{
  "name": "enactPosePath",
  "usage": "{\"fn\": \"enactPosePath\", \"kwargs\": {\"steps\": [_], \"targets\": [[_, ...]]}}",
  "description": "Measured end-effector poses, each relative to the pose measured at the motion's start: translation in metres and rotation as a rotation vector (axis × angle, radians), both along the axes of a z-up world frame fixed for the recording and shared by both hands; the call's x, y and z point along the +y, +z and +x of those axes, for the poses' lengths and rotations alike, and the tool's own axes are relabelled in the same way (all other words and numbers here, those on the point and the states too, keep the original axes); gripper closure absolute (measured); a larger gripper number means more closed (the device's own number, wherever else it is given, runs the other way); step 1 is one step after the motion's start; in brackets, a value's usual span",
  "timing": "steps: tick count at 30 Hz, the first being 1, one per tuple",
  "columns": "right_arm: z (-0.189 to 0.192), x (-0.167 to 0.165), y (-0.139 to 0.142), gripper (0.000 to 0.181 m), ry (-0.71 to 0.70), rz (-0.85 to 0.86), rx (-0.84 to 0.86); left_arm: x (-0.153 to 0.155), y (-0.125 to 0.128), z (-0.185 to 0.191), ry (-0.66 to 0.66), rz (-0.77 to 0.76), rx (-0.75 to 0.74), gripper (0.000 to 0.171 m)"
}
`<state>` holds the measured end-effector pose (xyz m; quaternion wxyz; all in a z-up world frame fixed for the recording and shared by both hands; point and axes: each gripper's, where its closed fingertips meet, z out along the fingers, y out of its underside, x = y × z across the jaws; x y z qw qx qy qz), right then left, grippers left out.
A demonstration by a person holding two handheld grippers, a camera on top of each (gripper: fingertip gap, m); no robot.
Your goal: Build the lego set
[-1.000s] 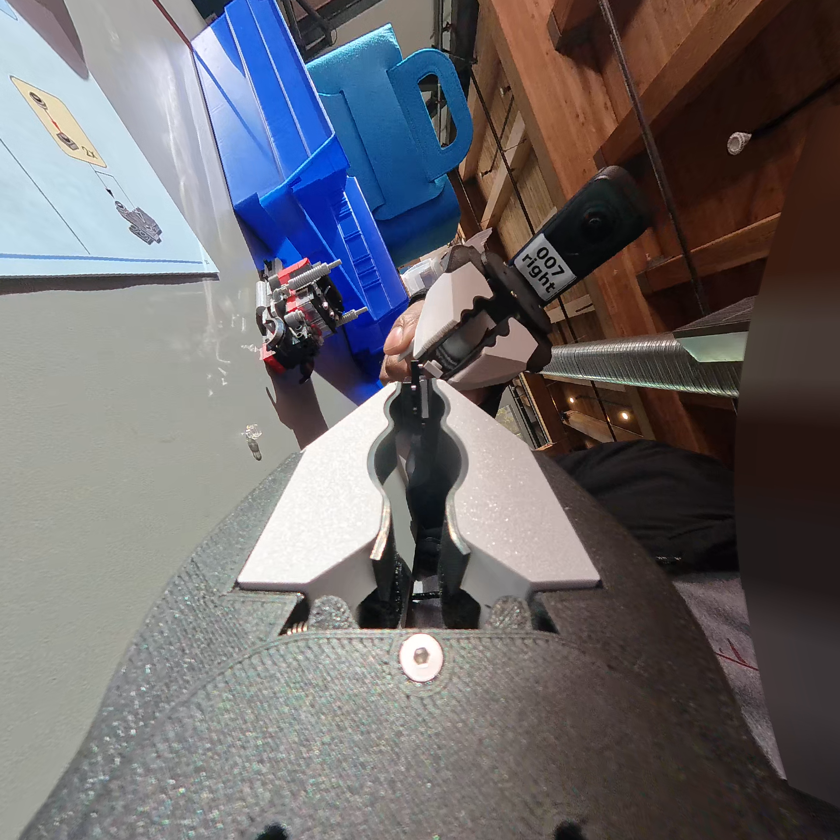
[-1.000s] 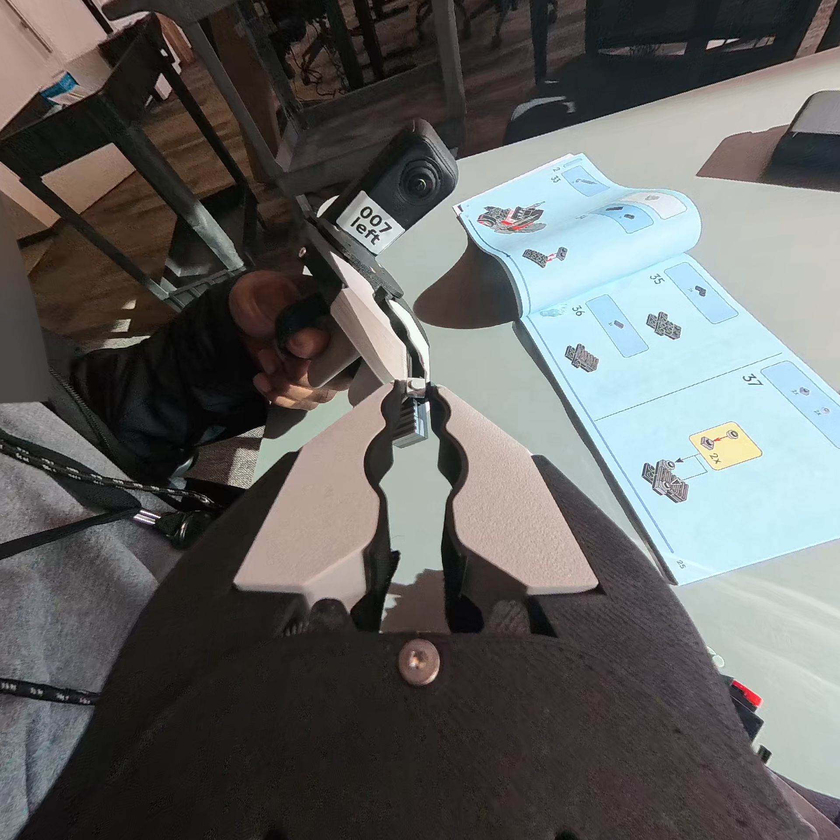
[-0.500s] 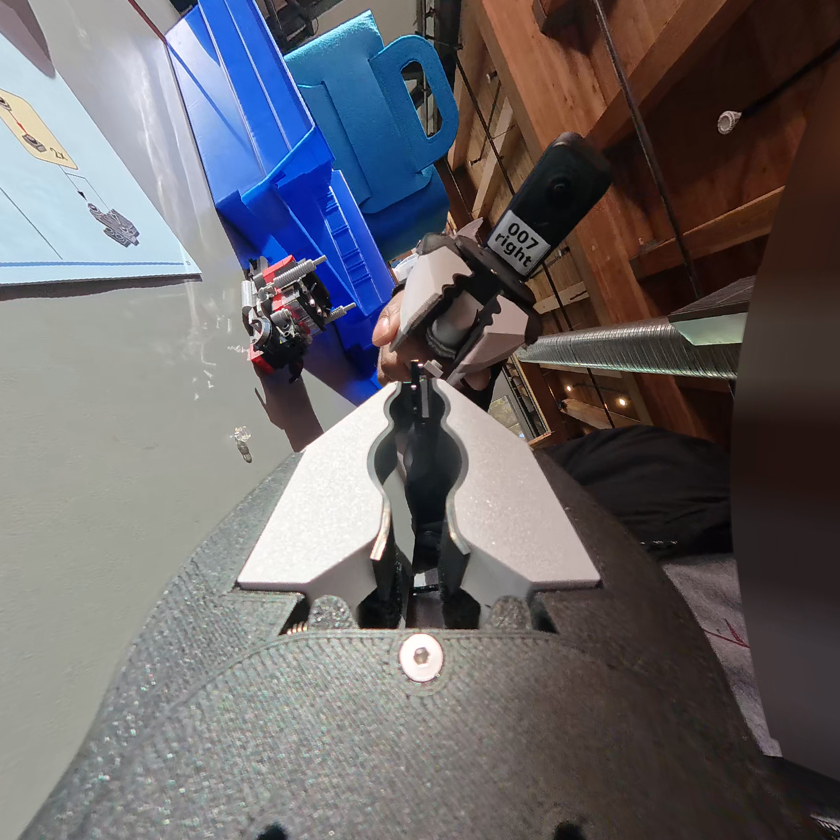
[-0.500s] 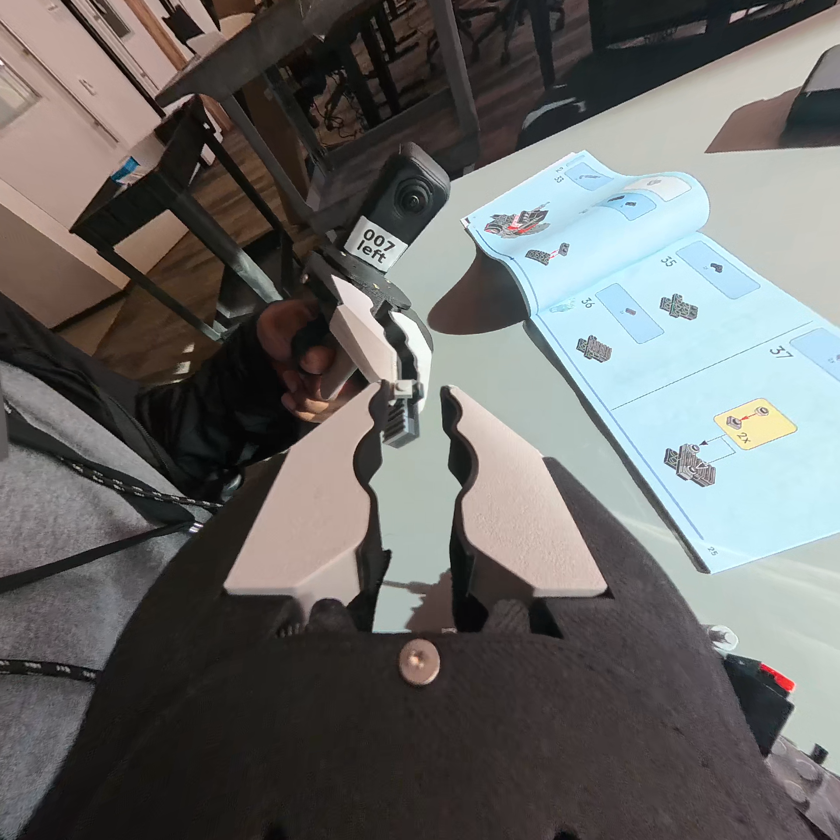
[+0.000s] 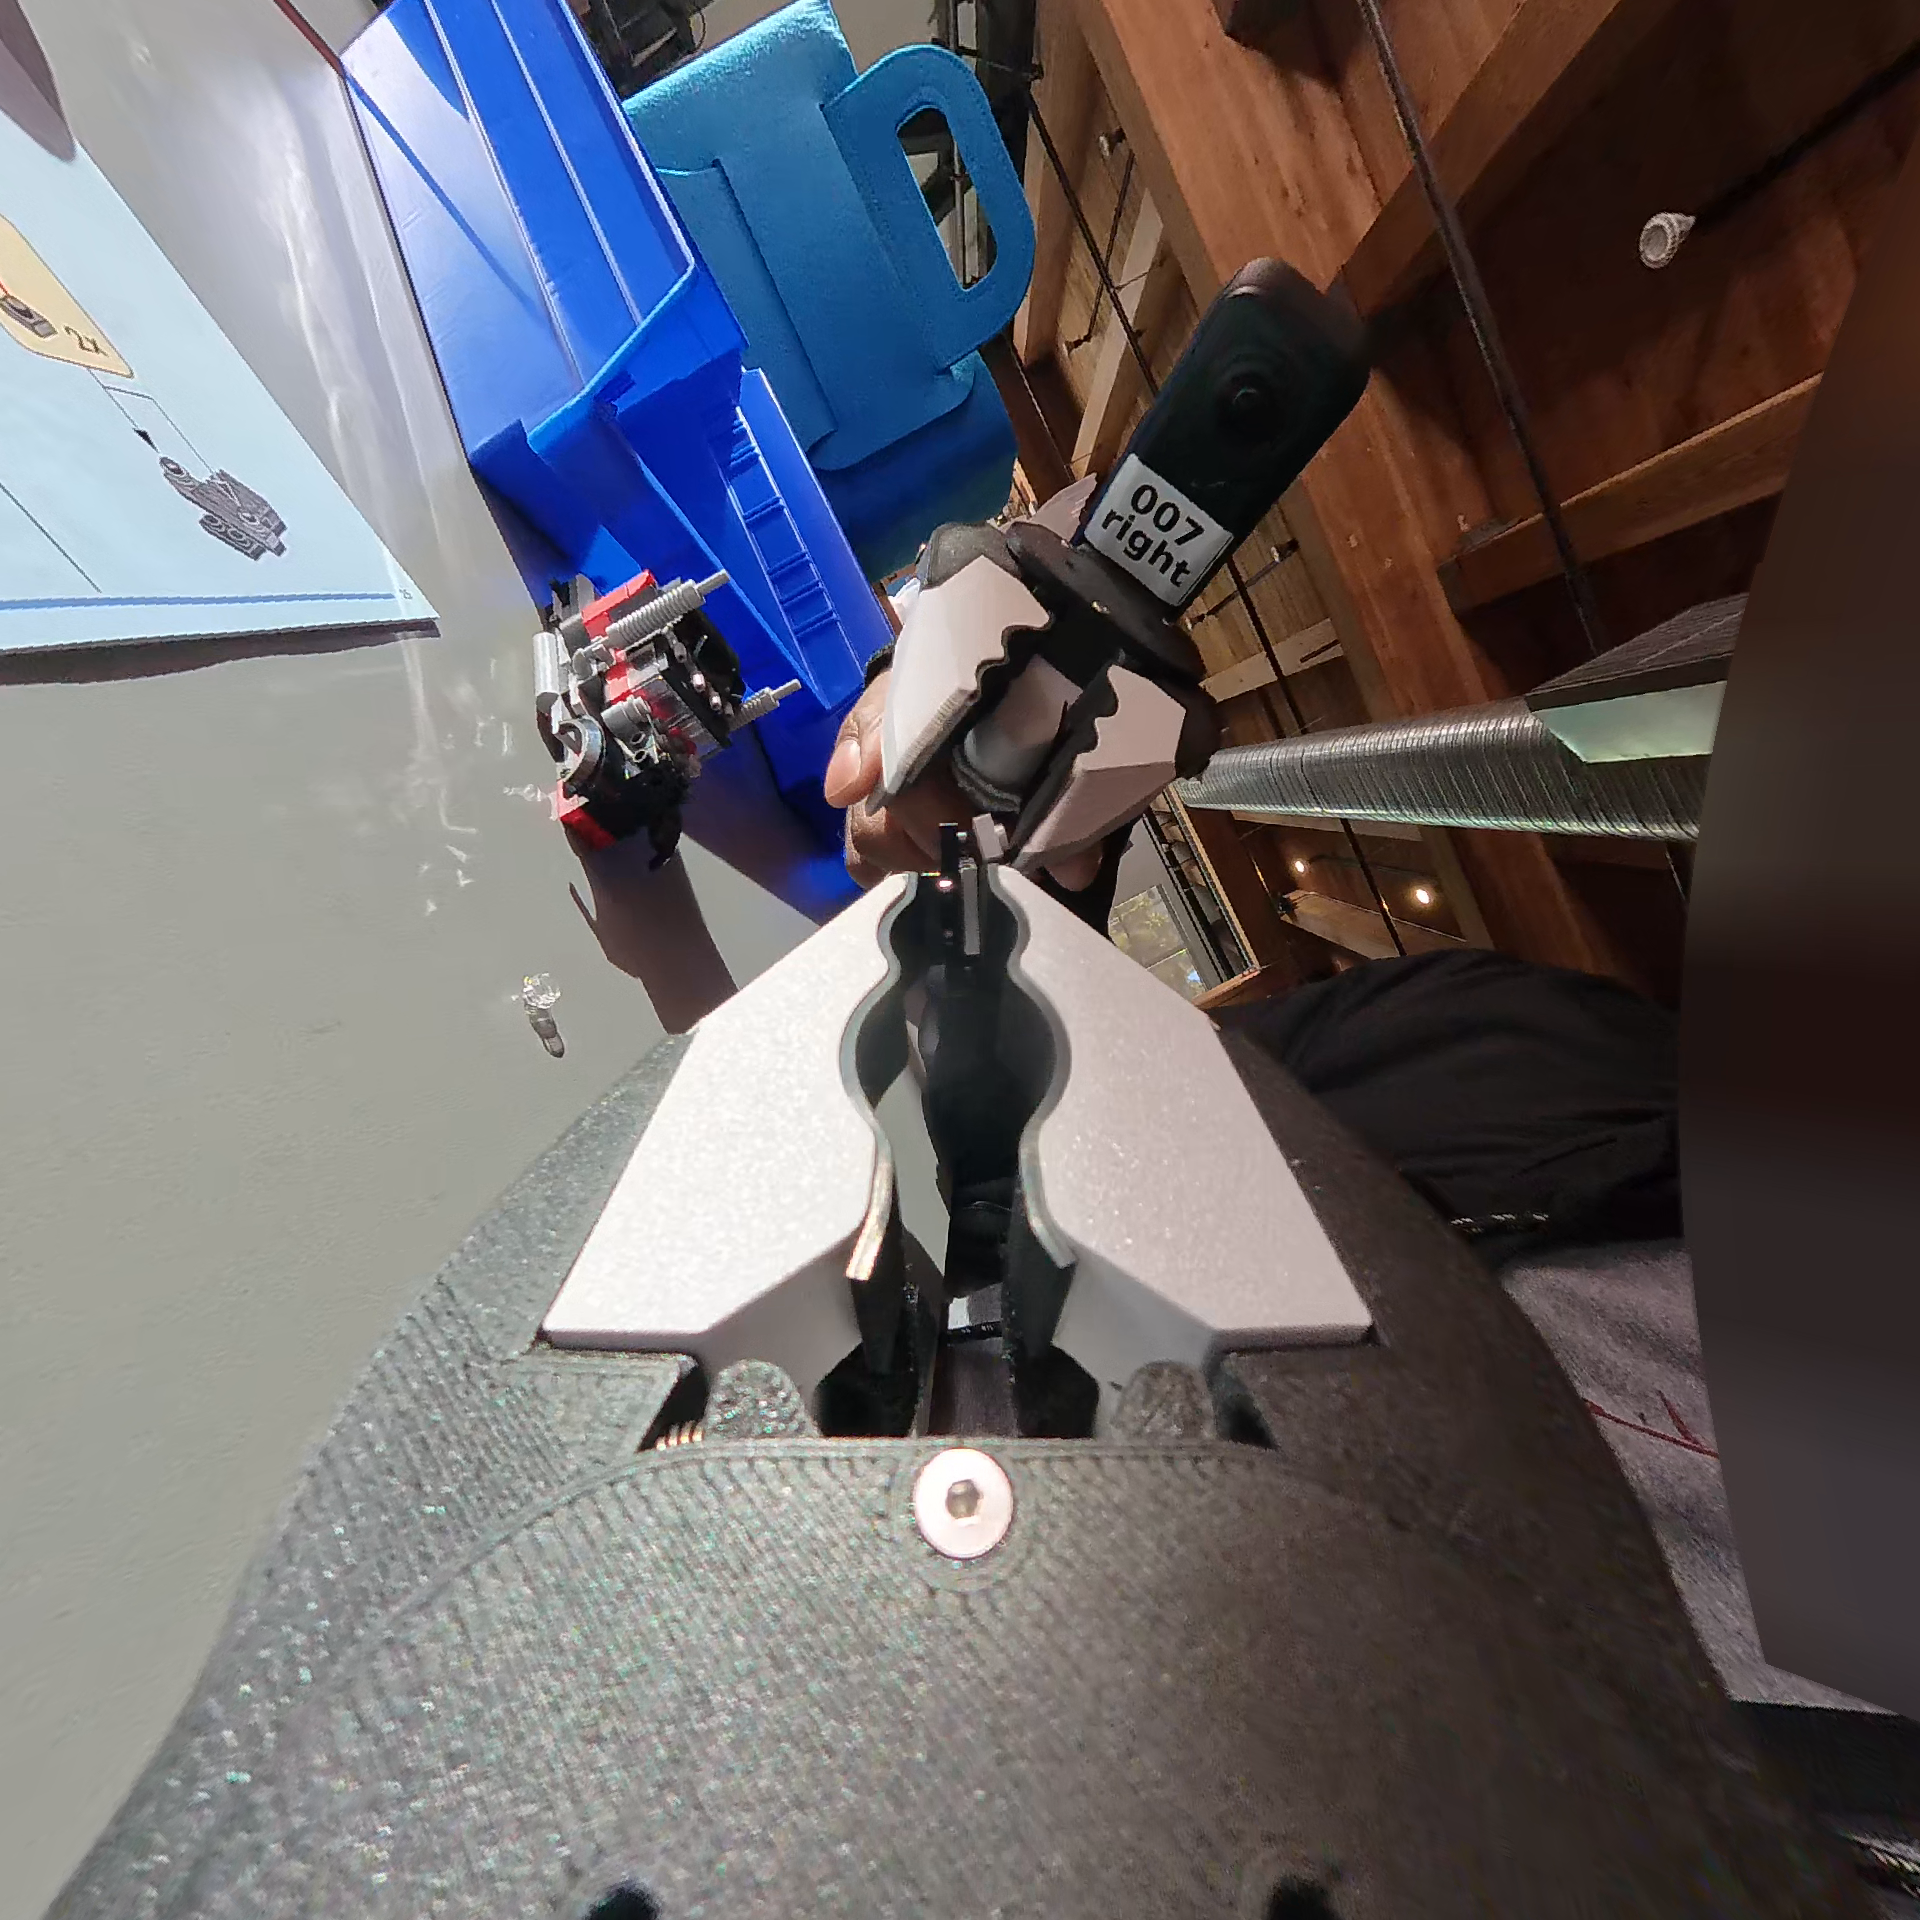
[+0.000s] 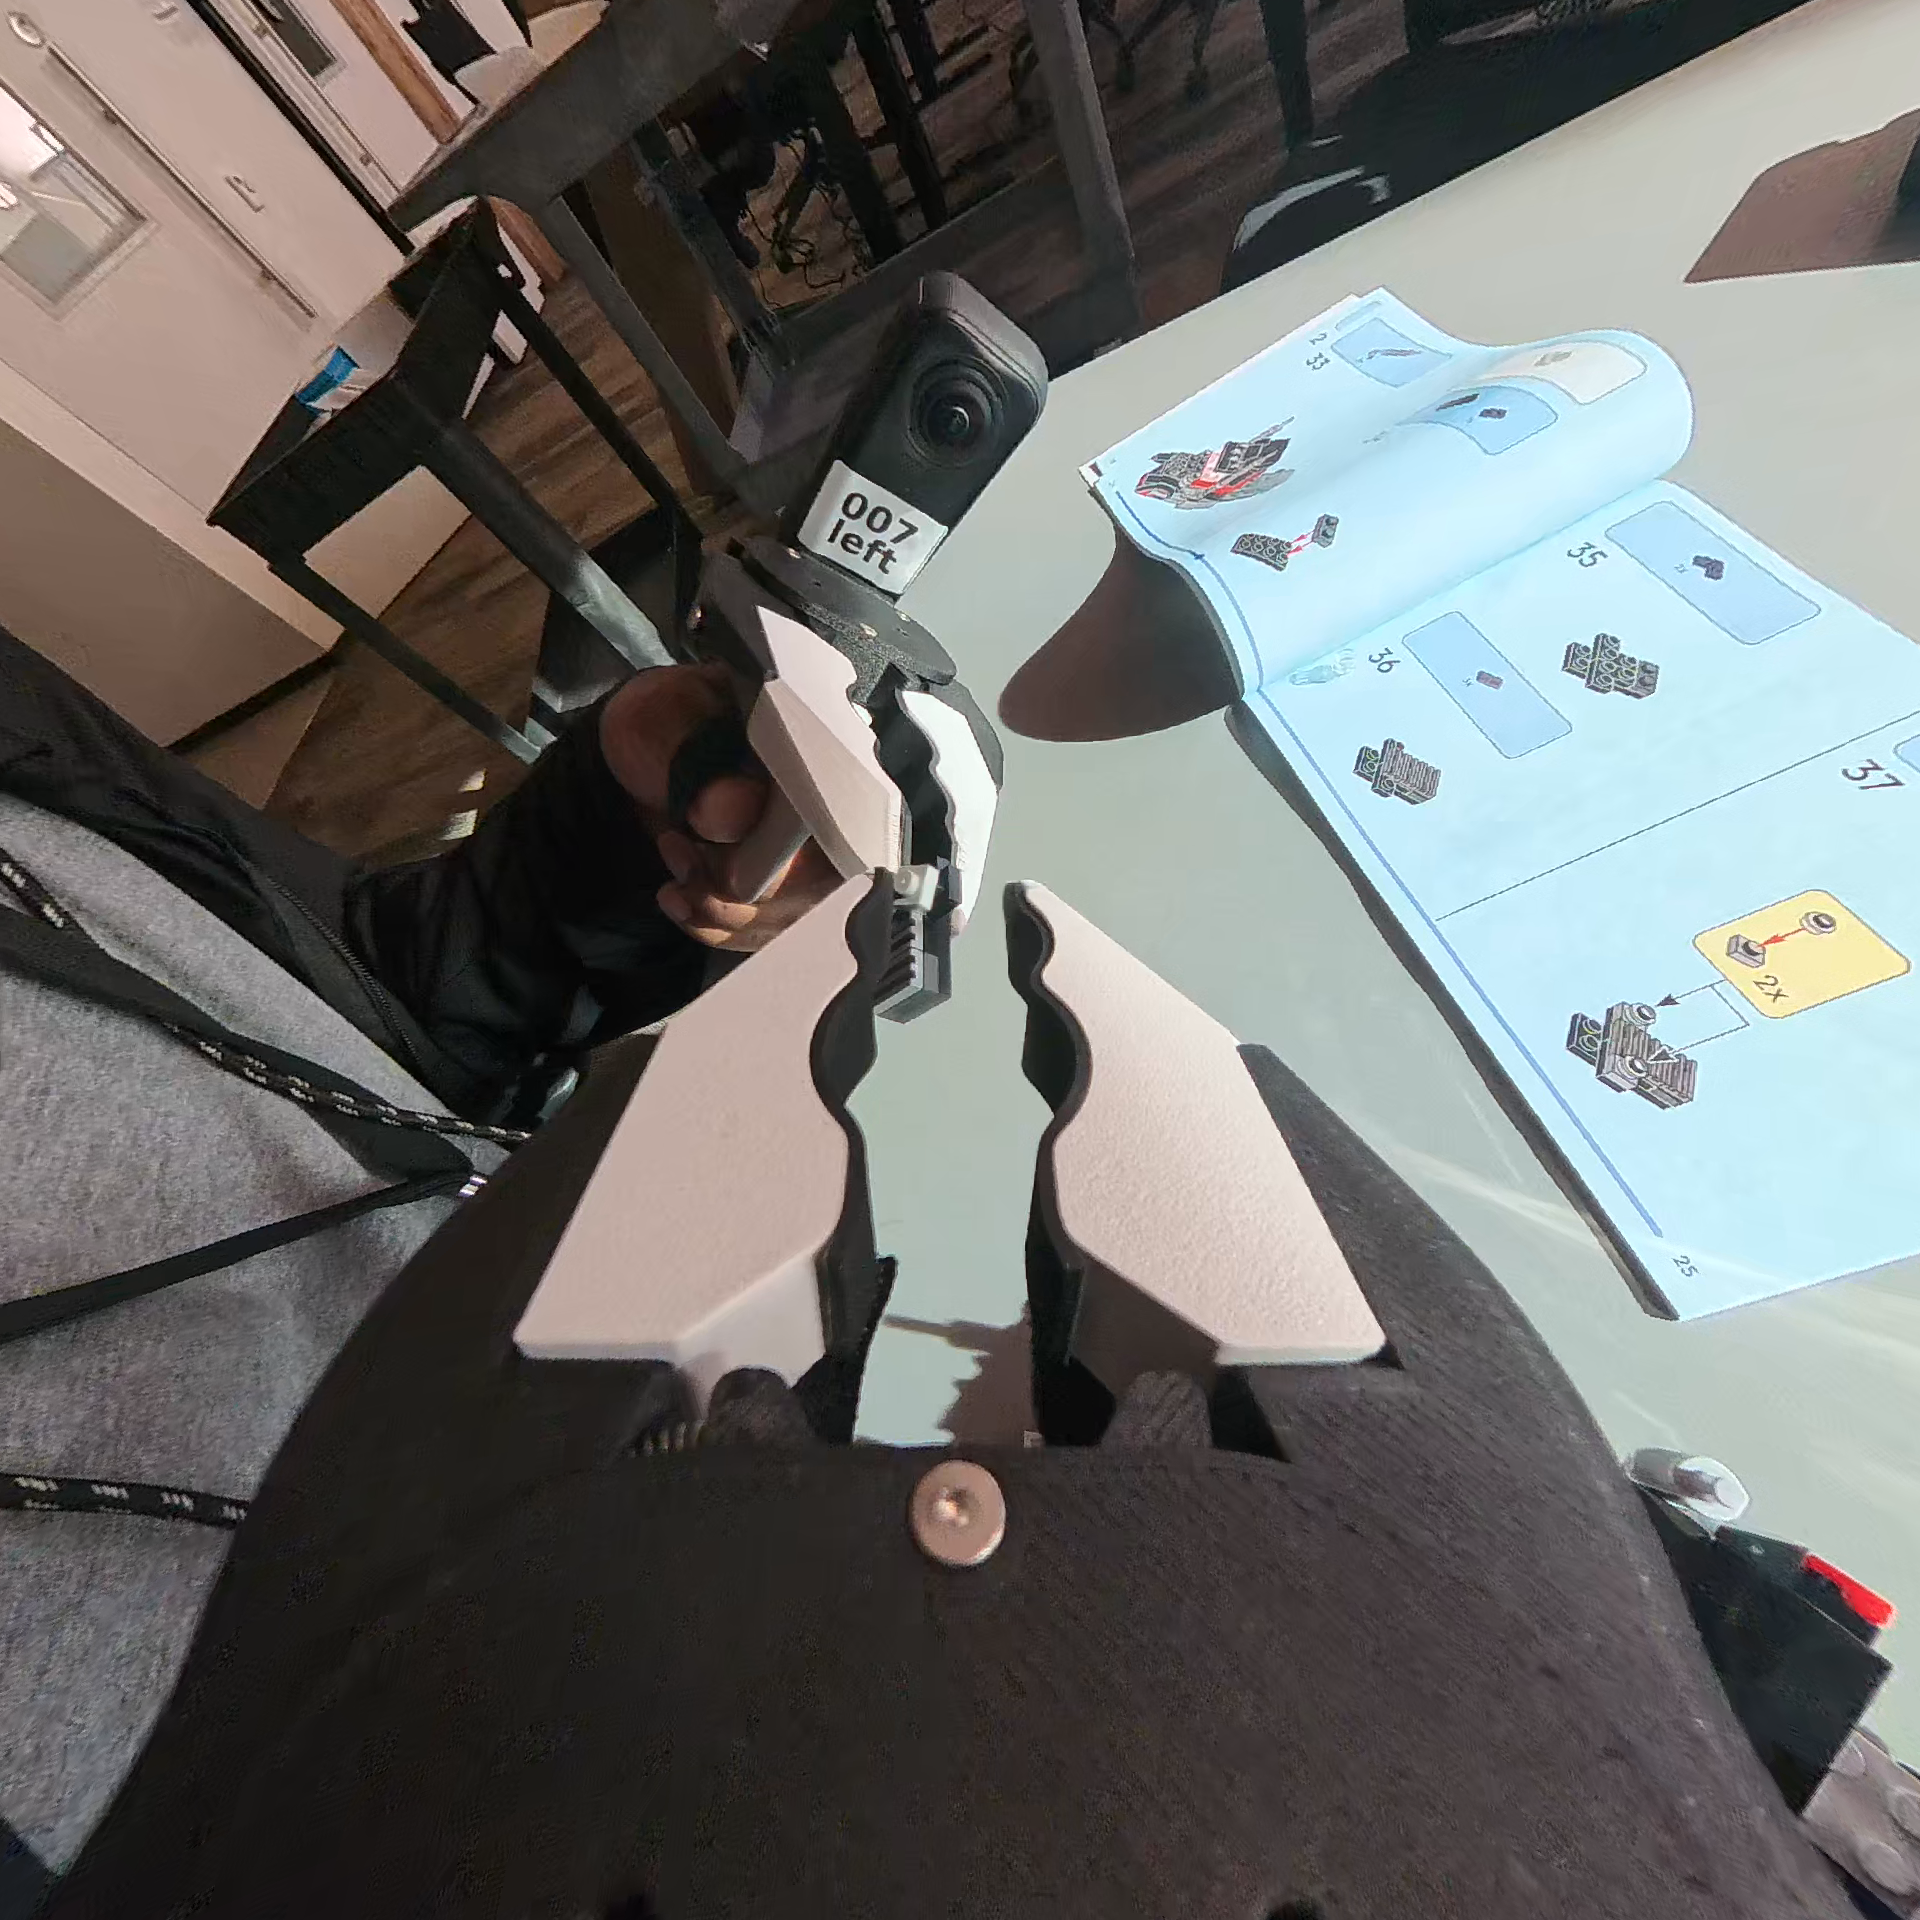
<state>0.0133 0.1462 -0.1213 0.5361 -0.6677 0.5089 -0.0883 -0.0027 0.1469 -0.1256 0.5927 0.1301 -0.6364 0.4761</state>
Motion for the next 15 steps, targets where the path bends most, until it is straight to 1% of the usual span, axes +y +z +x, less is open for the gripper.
{"fn": "enactPosePath", "kwargs": {"steps": [7, 15], "targets": [[-0.002, 0.002, -0.001, 0.160, 0.021, 0.027, 0.013, 0.001, 0.000, -0.003, -0.012, -0.006, -0.014, 0.162], [-0.011, 0.010, 0.001, 0.164, 0.085, 0.094, 0.045, 0.006, 0.002, -0.012, -0.055, -0.041, -0.070, 0.162]]}}
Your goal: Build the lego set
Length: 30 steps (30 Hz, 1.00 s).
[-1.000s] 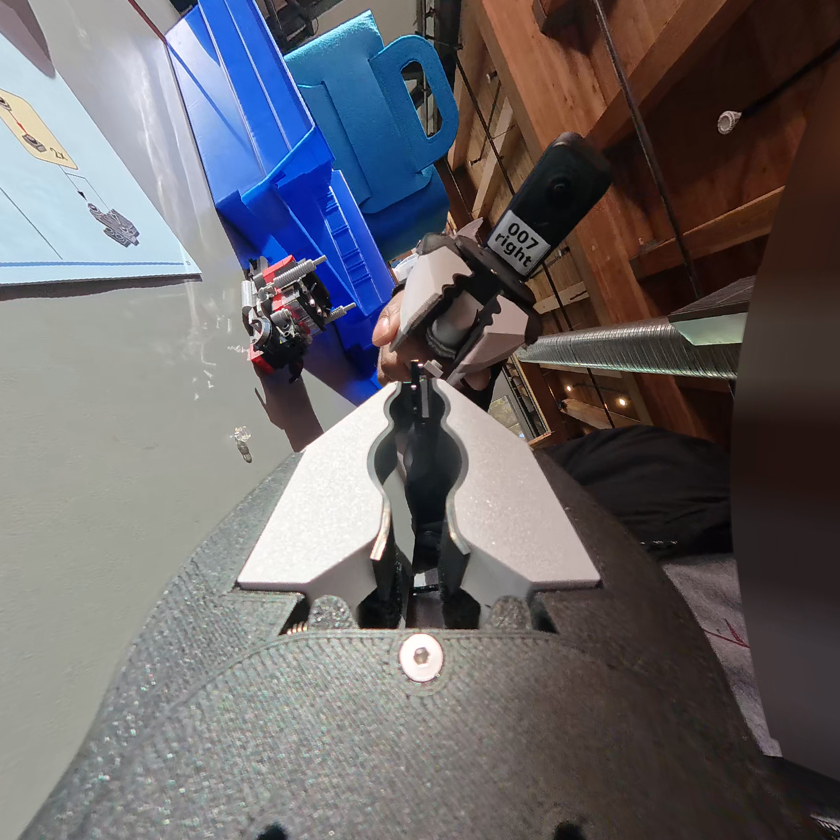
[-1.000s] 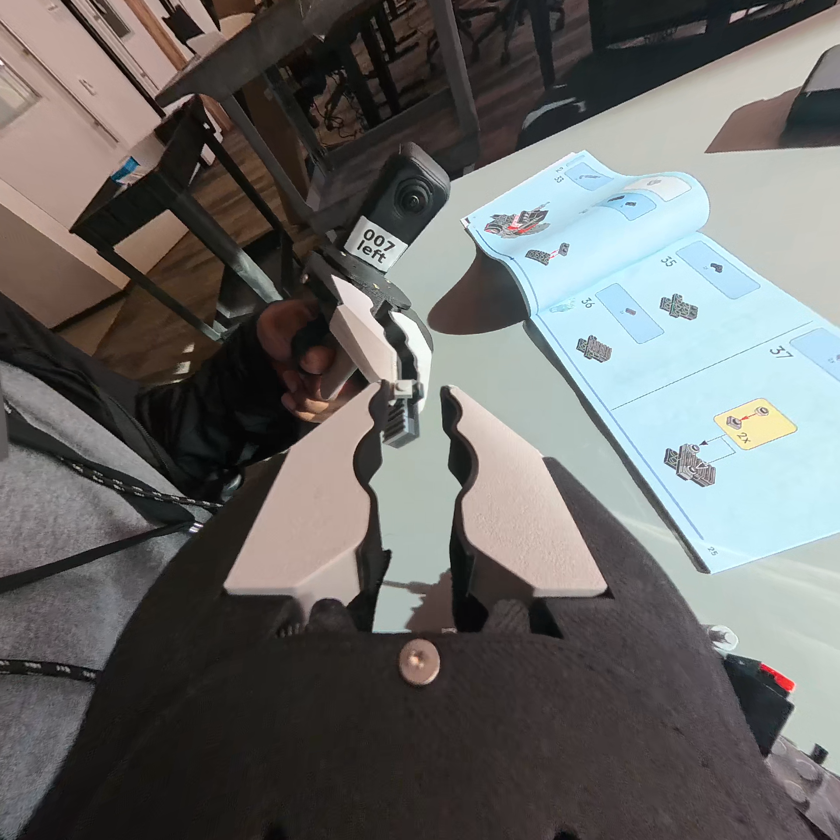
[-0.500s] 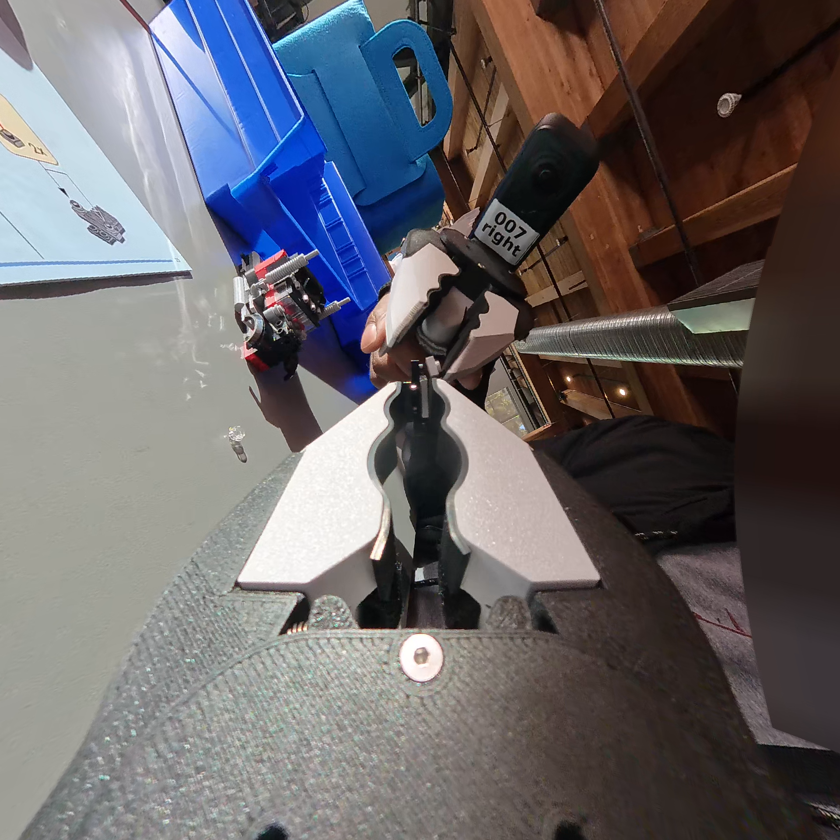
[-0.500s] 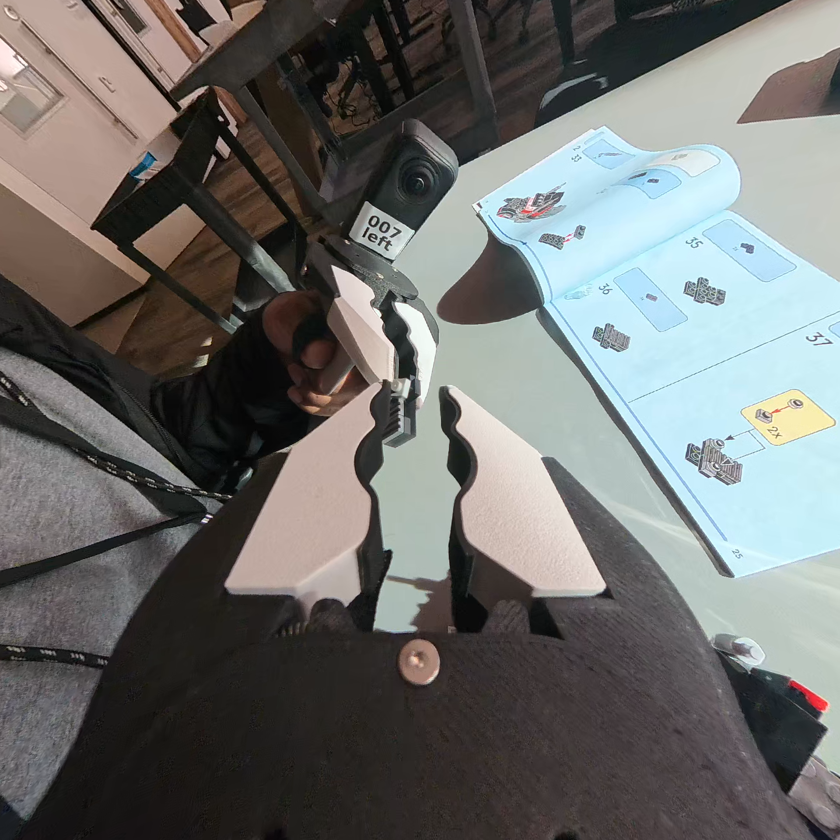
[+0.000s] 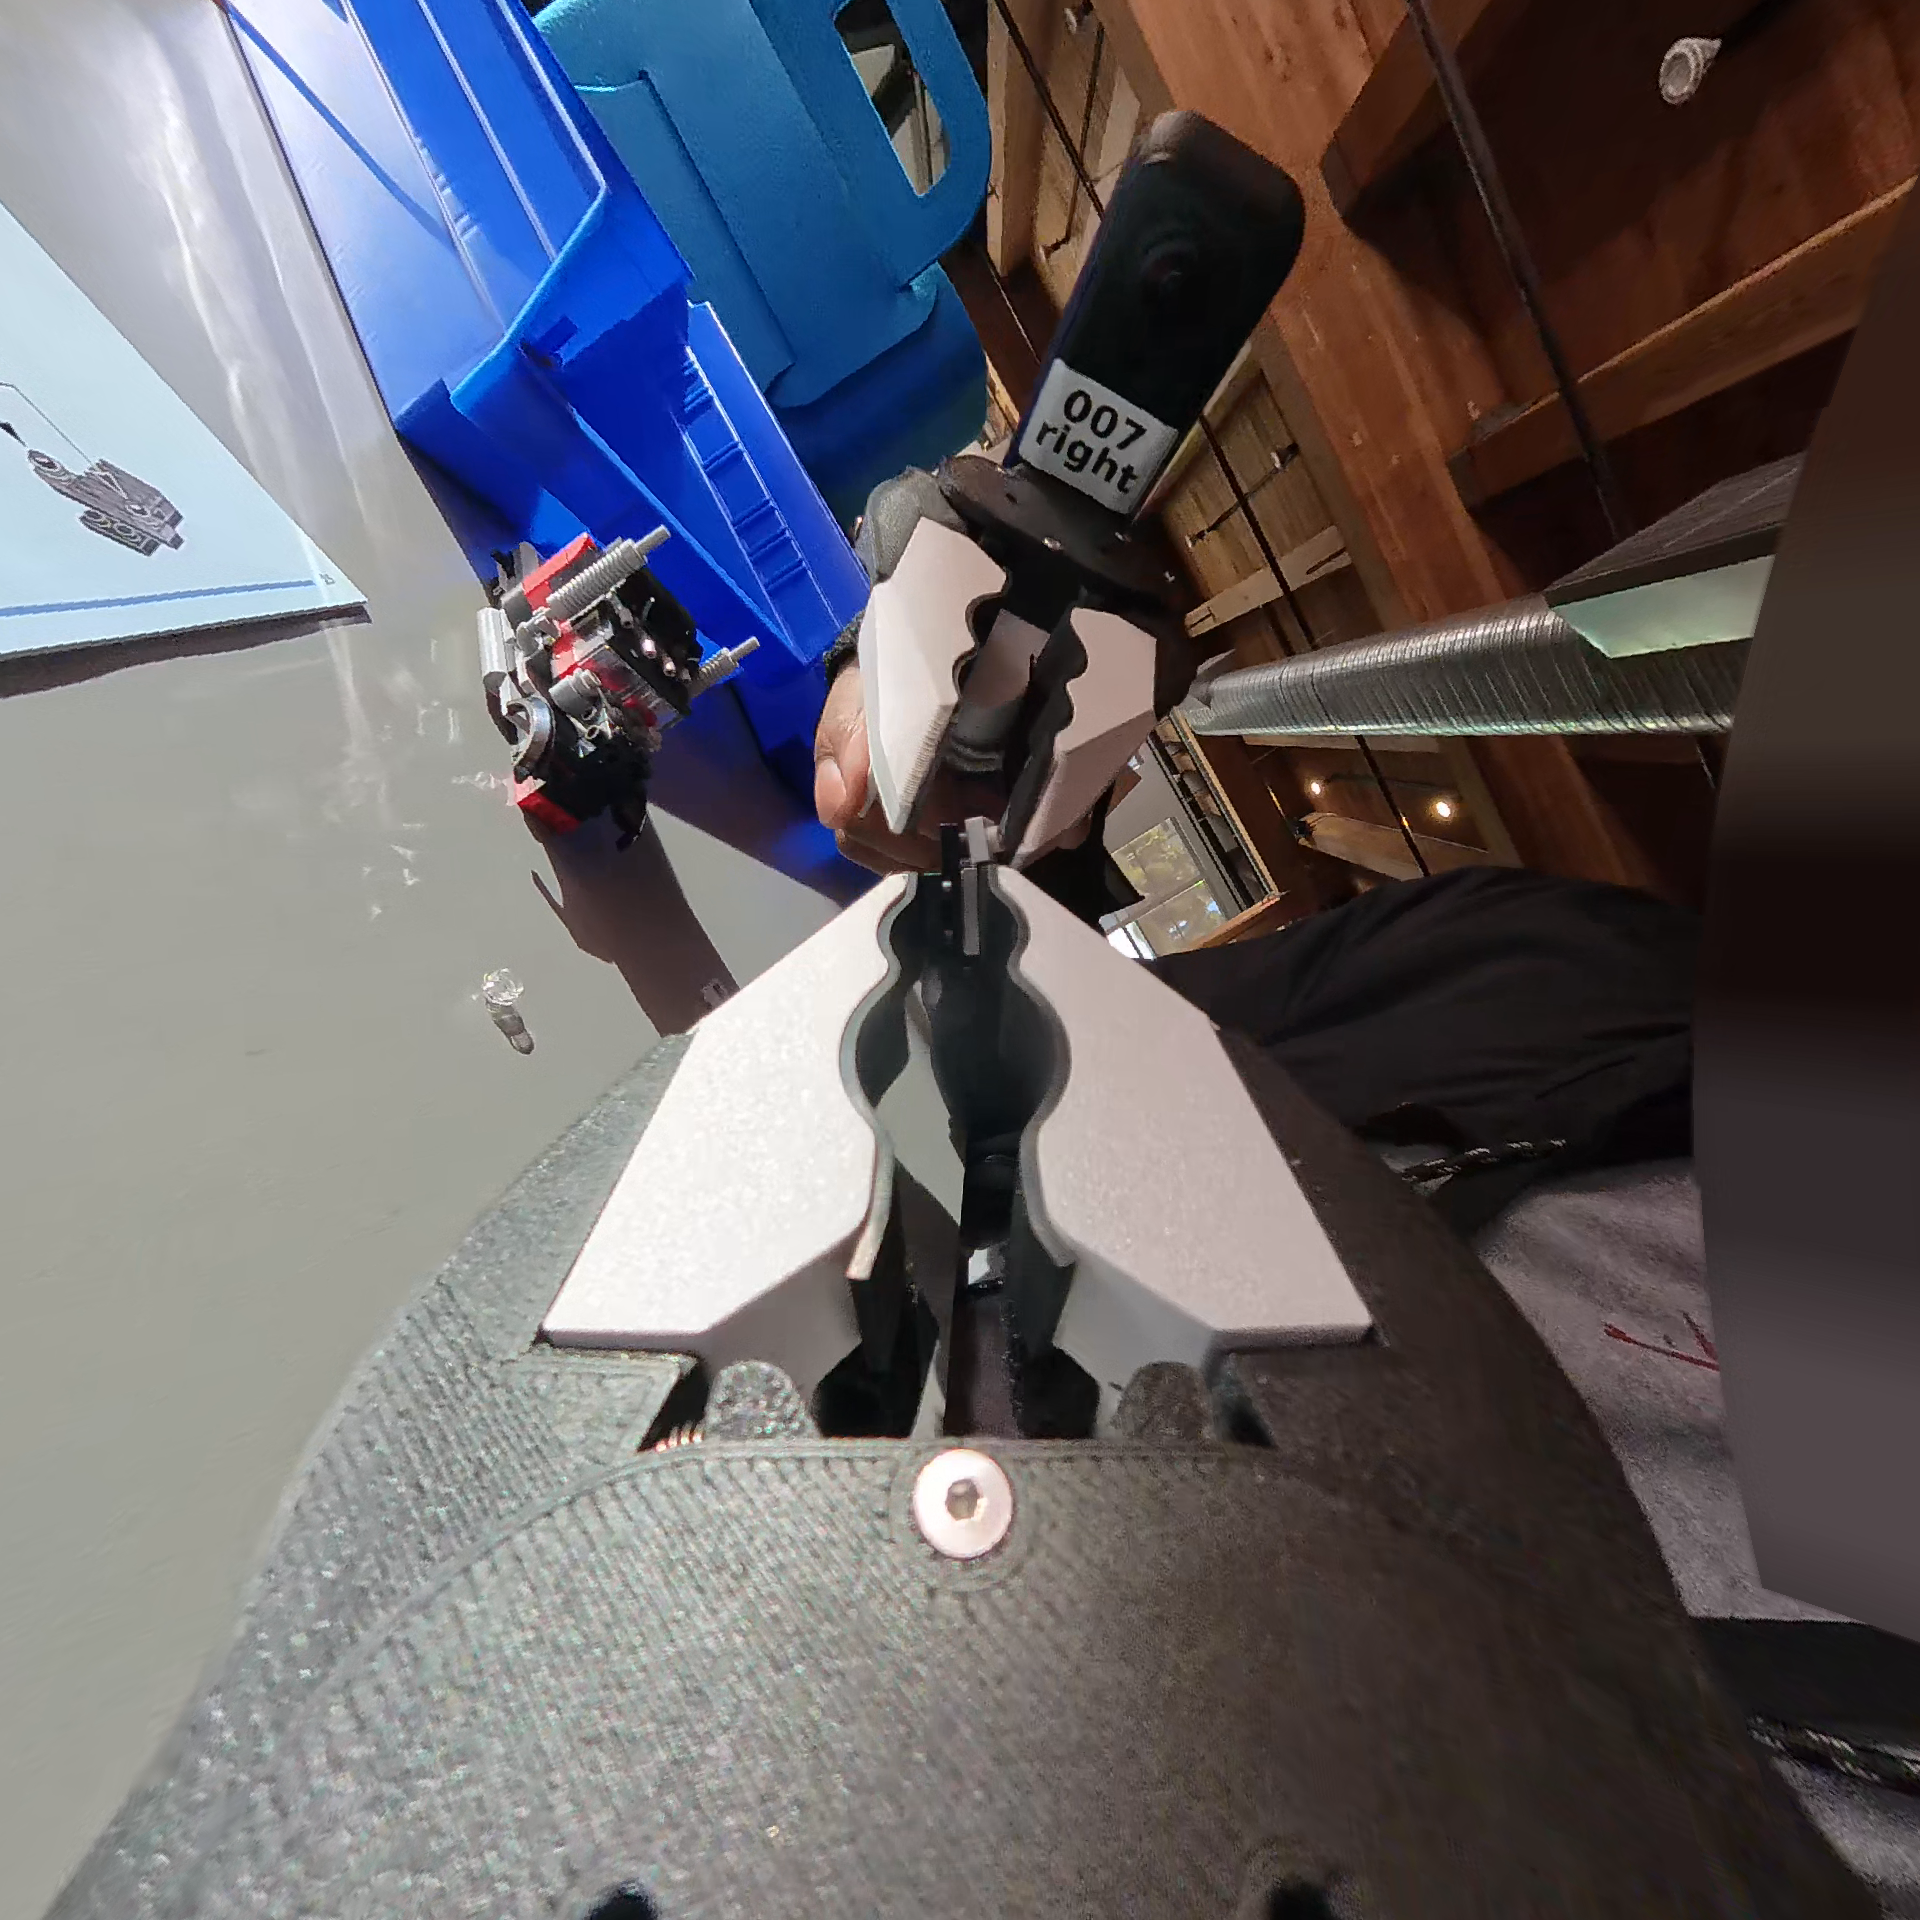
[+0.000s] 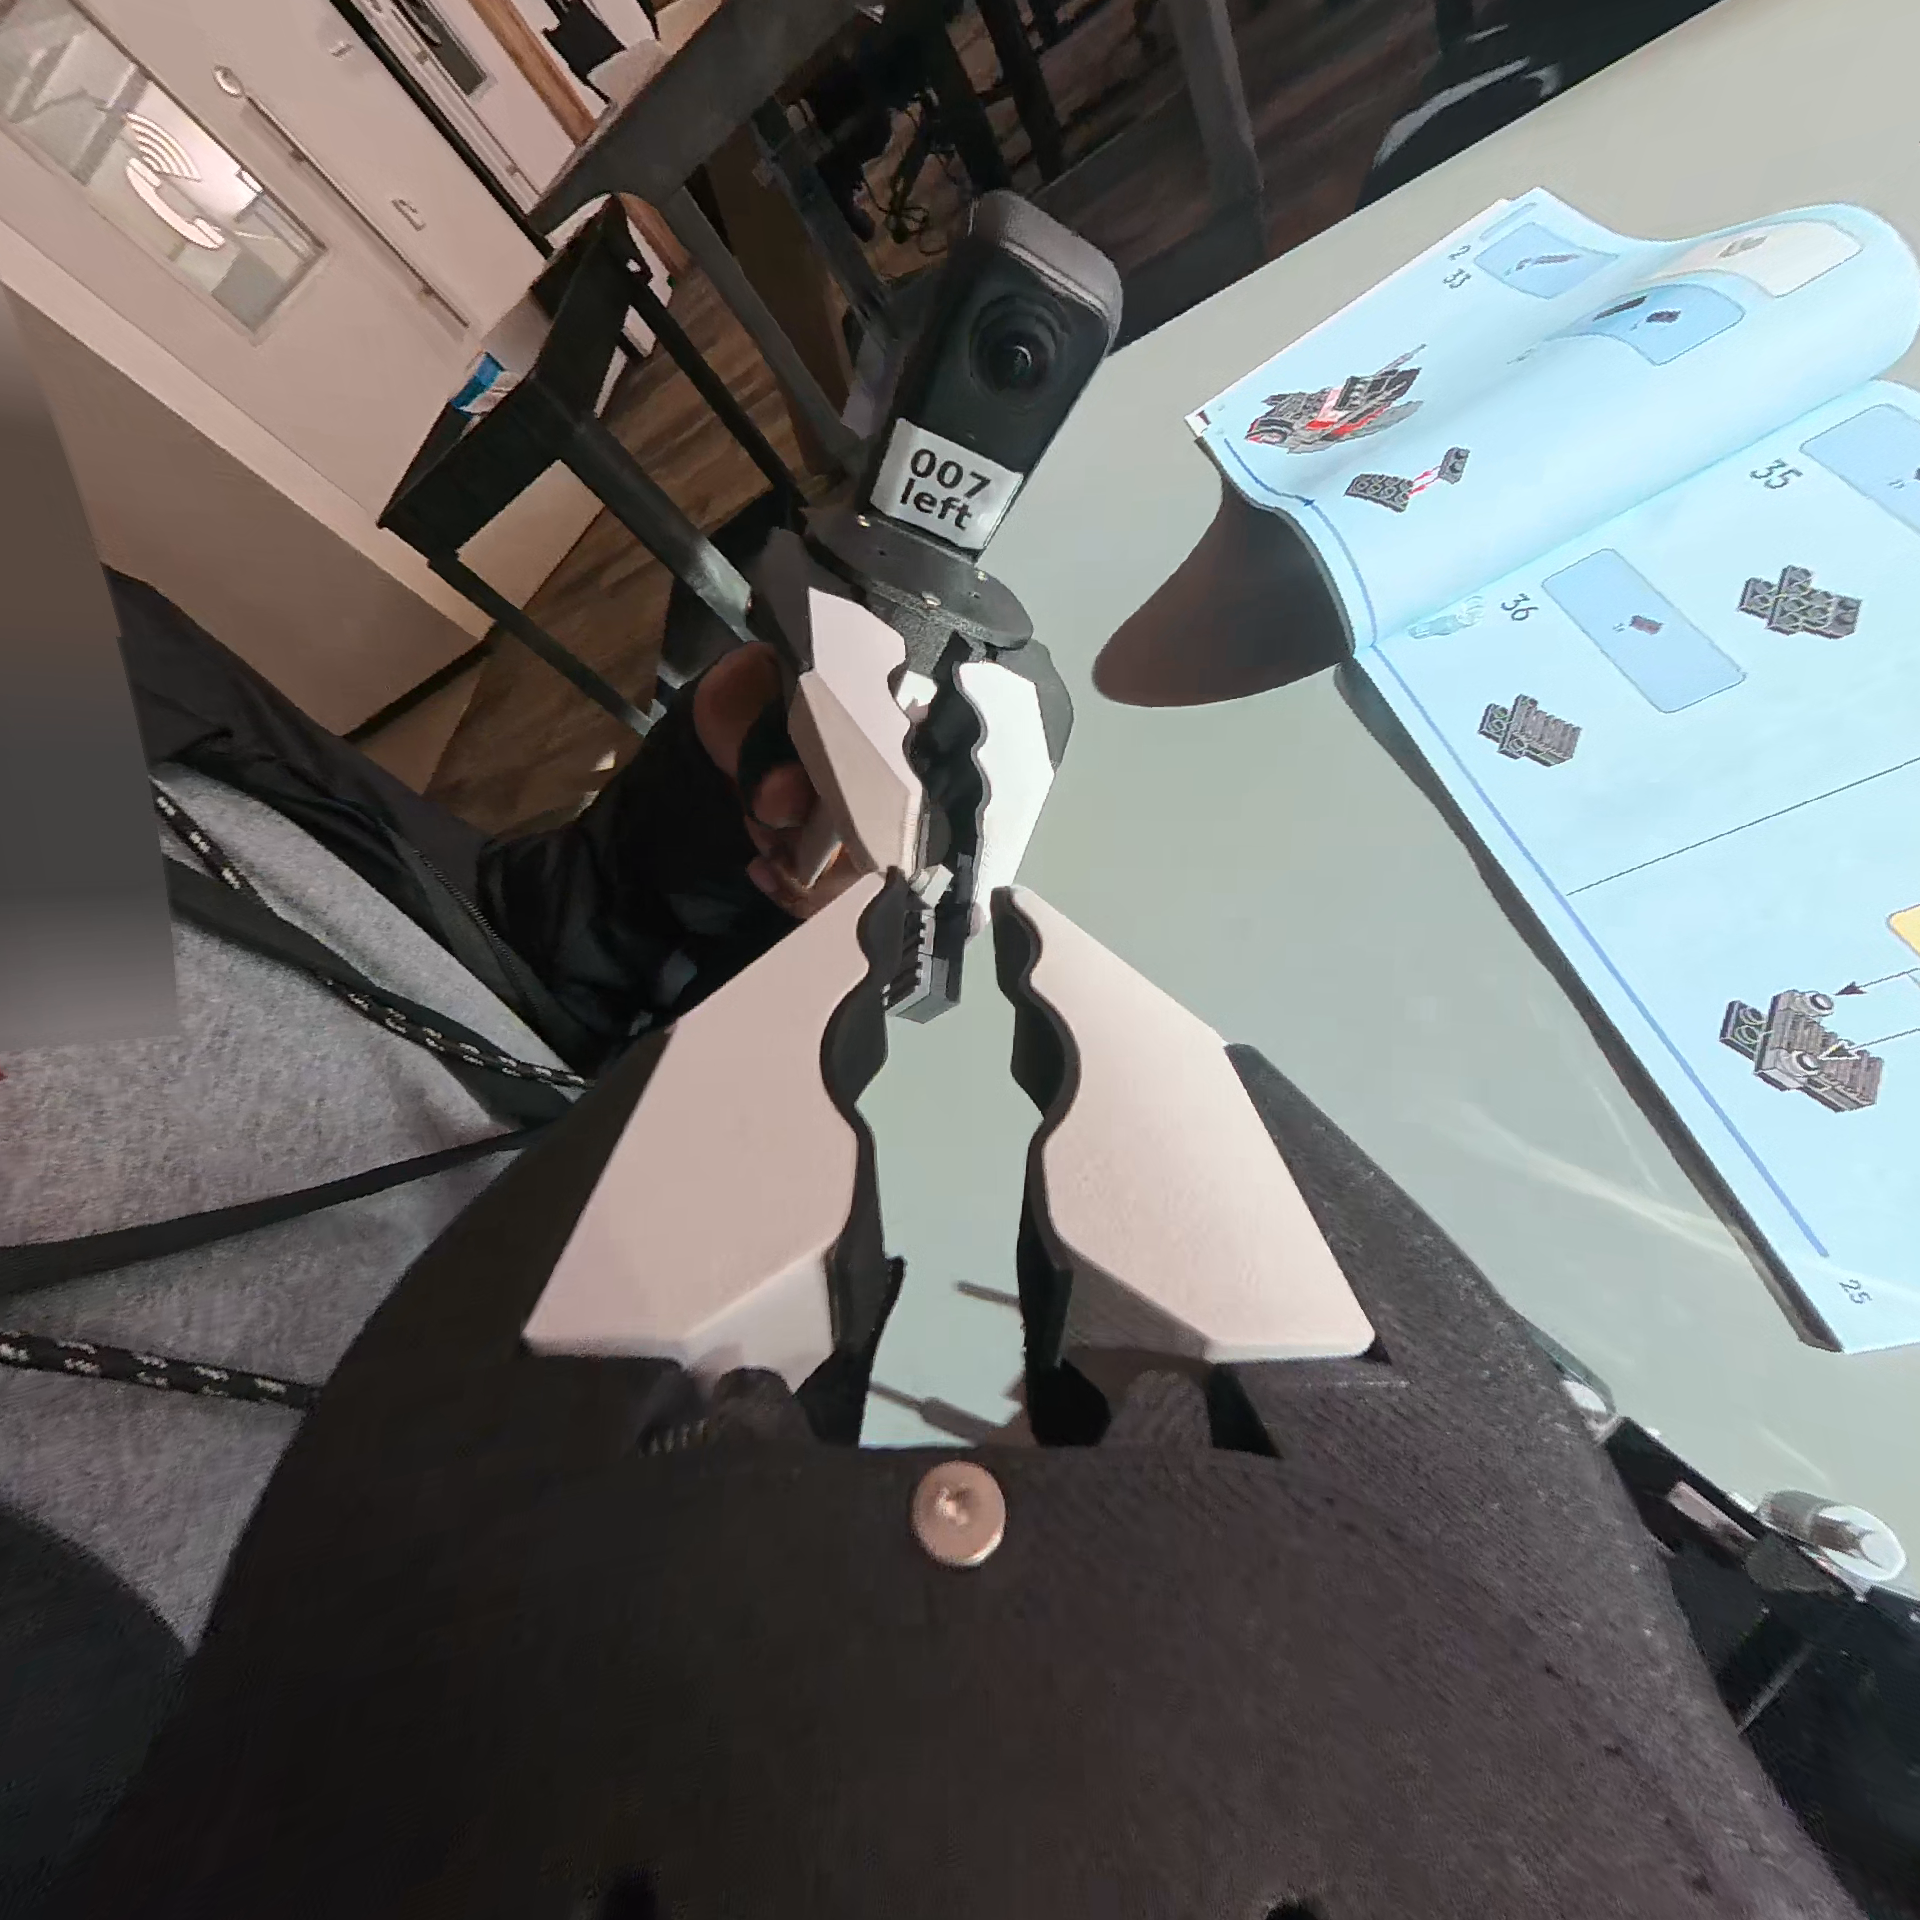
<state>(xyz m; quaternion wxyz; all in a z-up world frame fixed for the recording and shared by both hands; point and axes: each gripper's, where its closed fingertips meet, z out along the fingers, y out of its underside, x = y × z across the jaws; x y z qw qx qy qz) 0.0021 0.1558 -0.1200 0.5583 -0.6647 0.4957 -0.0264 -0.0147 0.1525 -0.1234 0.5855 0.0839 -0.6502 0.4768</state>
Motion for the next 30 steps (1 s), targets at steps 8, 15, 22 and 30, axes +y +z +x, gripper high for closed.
{"fn": "enactPosePath", "kwargs": {"steps": [8, 15, 22, 30], "targets": [[-0.008, 0.007, 0.000, 0.168, 0.059, 0.029, 0.018, 0.005, 0.000, -0.007, -0.033, -0.032, -0.076, 0.161], [-0.016, 0.013, -0.003, 0.170, 0.114, 0.029, 0.036, 0.011, -0.003, -0.015, -0.063, -0.053, -0.166, 0.161], [-0.018, 0.013, -0.007, 0.170, 0.128, 0.001, 0.047, 0.011, -0.008, -0.016, -0.055, -0.060, -0.245, 0.161], [-0.013, 0.010, -0.001, 0.170, 0.078, -0.017, 0.010, 0.007, -0.001, -0.011, 0.010, -0.127, -0.323, 0.161]]}}
